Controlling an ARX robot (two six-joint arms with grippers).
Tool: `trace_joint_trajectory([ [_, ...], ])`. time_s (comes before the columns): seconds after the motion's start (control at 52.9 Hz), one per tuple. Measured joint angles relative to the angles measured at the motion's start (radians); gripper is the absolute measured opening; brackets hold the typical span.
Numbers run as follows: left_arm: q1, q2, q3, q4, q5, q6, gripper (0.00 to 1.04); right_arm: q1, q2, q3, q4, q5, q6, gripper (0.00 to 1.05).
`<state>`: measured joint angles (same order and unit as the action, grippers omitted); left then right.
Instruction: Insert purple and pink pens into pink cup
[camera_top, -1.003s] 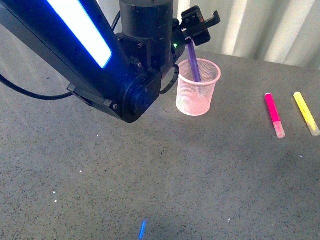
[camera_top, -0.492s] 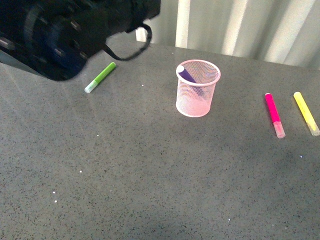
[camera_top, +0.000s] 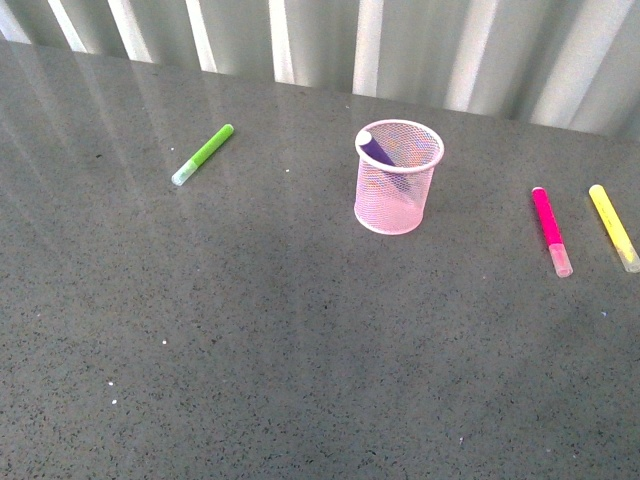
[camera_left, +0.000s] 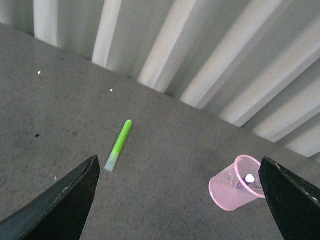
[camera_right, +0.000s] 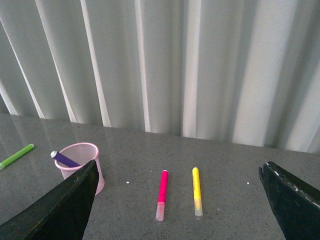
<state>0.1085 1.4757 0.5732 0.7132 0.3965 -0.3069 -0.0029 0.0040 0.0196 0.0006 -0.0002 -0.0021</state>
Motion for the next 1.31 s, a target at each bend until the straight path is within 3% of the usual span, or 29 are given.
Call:
trace_joint_trajectory([
  [0.057, 0.013, -0.026, -0.049, 0.006, -0.005, 0.019, 0.97, 0.000, 0.000, 0.000, 0.000, 0.000, 0.000, 0.98],
  [0.113, -0.009, -0.051, -0.151, 0.211, -0.207, 0.138, 0.83, 0.000, 0.000, 0.000, 0.000, 0.000, 0.000, 0.98],
  [0.17, -0.019, -0.105, -0.231, 0.296, -0.295, 0.212, 0.71, 0.000, 0.000, 0.000, 0.000, 0.000, 0.000, 0.98],
  [0.567, -0.105, -0.336, -0.446, 0.304, -0.392, 0.291, 0.03, 0.000, 0.000, 0.000, 0.000, 0.000, 0.000, 0.98],
  [0.965, -0.108, -0.590, -0.536, 0.123, -0.396, 0.299, 0.04, 0.000, 0.000, 0.000, 0.000, 0.000, 0.000, 0.98],
  [1.305, -0.109, -0.871, -0.551, -0.120, -0.396, 0.299, 0.04, 0.000, 0.000, 0.000, 0.000, 0.000, 0.000, 0.98],
])
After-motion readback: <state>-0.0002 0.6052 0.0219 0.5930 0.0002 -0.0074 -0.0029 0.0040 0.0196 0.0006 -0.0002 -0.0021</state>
